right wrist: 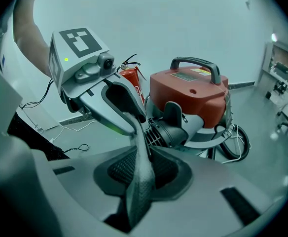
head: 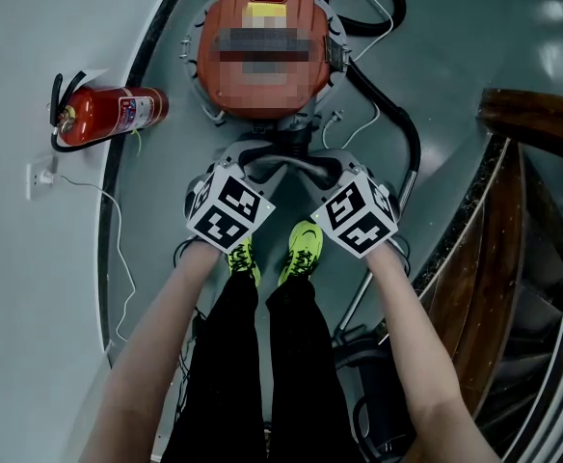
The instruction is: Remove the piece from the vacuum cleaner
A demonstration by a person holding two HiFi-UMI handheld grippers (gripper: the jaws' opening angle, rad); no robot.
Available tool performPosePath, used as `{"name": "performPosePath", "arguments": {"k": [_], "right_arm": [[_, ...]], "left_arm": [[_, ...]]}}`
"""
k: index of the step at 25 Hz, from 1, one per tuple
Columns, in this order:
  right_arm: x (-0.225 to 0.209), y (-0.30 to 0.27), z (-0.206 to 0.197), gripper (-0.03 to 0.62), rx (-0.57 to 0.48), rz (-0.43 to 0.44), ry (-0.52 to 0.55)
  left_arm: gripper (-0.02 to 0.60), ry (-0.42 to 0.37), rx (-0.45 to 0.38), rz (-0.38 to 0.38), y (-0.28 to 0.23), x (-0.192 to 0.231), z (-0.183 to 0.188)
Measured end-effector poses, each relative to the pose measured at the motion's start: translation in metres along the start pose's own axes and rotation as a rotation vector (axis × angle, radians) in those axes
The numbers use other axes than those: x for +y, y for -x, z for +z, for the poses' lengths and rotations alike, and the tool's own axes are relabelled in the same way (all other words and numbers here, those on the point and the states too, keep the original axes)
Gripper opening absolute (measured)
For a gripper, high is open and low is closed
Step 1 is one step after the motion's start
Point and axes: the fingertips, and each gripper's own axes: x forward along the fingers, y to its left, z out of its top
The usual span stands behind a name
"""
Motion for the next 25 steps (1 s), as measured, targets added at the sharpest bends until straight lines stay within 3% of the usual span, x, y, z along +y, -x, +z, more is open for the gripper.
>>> {"name": "performPosePath", "arguments": {"k": [25], "right_arm": [[0.015,0.005,-0.002,0.071,0.014,-0.006,0.046]], "left_arm": [[0.092,-0.059,0.02,0.007,0.014,-0.013,-0.009]]}}
